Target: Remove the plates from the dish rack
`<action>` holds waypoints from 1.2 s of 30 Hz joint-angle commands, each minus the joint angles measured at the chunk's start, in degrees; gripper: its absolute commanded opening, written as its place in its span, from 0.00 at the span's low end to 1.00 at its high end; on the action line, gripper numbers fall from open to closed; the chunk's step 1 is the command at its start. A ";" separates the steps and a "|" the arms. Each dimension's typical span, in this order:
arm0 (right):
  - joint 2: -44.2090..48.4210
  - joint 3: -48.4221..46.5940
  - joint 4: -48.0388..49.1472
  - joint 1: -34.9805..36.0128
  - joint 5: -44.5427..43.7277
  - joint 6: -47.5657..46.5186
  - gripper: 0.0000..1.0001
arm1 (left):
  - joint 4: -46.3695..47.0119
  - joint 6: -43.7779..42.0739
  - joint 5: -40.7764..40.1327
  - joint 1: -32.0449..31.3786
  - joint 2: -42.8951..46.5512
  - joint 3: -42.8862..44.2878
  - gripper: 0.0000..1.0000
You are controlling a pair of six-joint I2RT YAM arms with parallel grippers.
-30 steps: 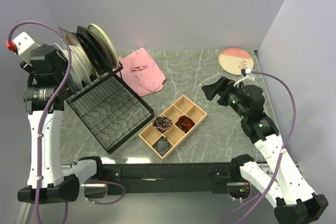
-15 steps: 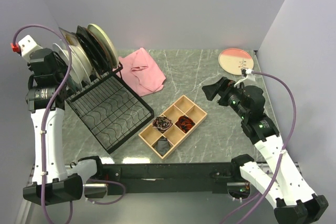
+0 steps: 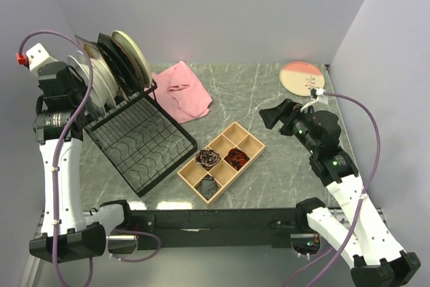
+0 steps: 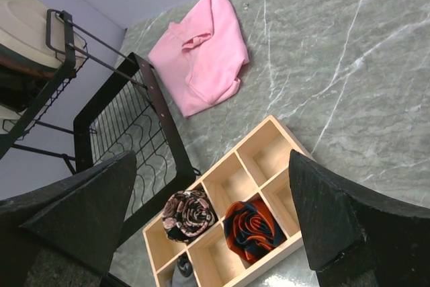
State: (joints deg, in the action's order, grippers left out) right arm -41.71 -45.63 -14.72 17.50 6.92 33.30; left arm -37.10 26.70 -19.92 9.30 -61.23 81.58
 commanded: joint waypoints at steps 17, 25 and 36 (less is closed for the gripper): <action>0.76 0.45 3.12 0.52 -0.85 -1.39 1.00 | 0.54 -7.97 -6.35 0.46 -2.22 18.78 0.01; 0.67 0.27 3.29 0.52 -1.03 -1.39 1.00 | 0.97 -7.63 -4.78 0.46 -1.96 21.34 0.01; 0.49 0.10 3.30 0.52 -1.12 -1.31 1.00 | 4.49 -8.24 1.11 0.37 0.06 22.47 0.01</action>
State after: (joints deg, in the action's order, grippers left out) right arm -41.39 -45.30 -13.98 17.50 6.68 33.10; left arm -43.53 21.41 -19.68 9.34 -64.42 99.61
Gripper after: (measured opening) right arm 0.998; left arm 0.170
